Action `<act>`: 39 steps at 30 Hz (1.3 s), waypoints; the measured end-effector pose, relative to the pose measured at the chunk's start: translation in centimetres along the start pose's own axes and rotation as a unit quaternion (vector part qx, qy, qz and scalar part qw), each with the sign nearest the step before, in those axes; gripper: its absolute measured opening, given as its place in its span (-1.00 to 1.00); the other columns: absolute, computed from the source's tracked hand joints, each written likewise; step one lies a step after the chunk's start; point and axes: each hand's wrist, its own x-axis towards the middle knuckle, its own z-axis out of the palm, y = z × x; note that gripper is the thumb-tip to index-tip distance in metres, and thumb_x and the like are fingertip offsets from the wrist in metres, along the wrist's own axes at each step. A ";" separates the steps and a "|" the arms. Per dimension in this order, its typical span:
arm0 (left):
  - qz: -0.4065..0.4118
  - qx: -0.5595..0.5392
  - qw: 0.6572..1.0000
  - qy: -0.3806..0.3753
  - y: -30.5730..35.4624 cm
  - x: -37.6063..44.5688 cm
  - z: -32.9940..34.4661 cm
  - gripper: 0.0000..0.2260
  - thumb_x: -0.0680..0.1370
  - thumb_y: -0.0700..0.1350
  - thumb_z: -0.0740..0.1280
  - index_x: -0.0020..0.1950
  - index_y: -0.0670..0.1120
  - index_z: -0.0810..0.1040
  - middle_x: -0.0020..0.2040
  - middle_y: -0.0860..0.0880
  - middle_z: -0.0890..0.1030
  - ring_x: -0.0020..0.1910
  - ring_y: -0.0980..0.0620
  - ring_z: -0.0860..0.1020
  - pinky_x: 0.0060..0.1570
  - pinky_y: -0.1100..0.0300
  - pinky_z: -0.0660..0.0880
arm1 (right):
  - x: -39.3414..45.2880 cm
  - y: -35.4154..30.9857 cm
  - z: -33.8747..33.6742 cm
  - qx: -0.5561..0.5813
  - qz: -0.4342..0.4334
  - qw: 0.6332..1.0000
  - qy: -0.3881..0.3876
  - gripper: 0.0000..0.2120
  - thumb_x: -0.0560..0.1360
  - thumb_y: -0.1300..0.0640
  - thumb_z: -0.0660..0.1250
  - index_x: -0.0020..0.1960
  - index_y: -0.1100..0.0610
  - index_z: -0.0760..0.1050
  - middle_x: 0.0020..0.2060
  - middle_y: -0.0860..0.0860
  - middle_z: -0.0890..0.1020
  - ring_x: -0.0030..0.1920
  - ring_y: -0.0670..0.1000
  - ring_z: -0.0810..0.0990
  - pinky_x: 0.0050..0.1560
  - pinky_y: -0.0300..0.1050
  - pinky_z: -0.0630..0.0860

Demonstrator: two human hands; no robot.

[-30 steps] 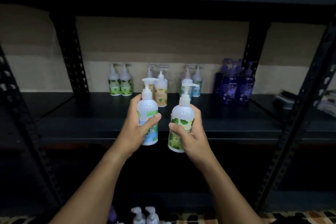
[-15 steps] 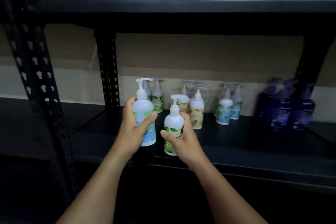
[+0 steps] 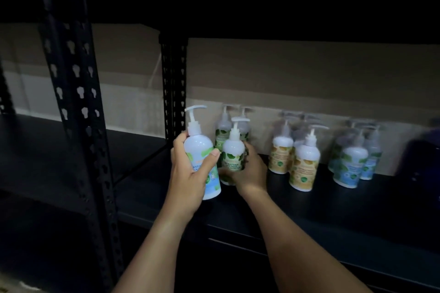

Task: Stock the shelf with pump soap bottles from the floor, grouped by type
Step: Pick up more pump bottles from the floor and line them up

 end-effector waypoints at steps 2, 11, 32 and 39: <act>-0.004 -0.006 1.000 0.010 -0.4 0.2 -0.1 -0.42 0.44 0.27 0.46 0.41 0.32 0.33 0.38 -0.04 0.51 0.32 -0.04 0.57 0.34 -0.19 0.52 | 1.3 0.7 1.2 0.011 0.013 1.000 0.024 -0.26 0.11 0.18 0.76 0.18 -0.05 0.48 0.10 0.01 0.66 0.03 -0.02 0.67 -0.16 -0.28 0.64; -0.002 -0.016 0.999 0.044 -1.0 1.2 -0.1 -0.45 0.45 0.24 0.45 0.39 0.29 0.35 0.36 -0.04 0.53 0.29 -0.04 0.59 0.32 -0.16 0.53 | 5.9 1.9 5.8 0.001 0.016 0.998 0.065 -0.37 0.14 0.07 0.73 0.09 0.12 0.50 -0.03 0.06 0.70 -0.05 0.05 0.70 -0.02 0.10 0.68; -0.007 -0.021 0.999 0.039 -0.9 1.3 -0.9 -0.48 0.48 0.16 0.45 0.39 0.28 0.34 0.35 -0.01 0.52 0.23 0.05 0.61 0.25 -0.02 0.58 | 8.3 1.8 7.5 -0.099 0.014 0.993 0.066 -0.38 0.21 0.05 0.71 0.09 0.19 0.44 0.03 0.16 0.67 0.02 0.15 0.65 -0.05 -0.04 0.55; -0.007 -0.023 0.999 0.040 -0.8 1.4 -0.8 -0.47 0.48 0.15 0.45 0.40 0.26 0.34 0.35 -0.02 0.52 0.23 0.03 0.61 0.27 -0.05 0.58 | 8.0 1.6 7.6 -0.115 0.017 0.992 0.058 -0.38 0.25 0.06 0.69 0.15 0.21 0.46 0.07 0.17 0.66 0.07 0.16 0.65 0.02 -0.01 0.59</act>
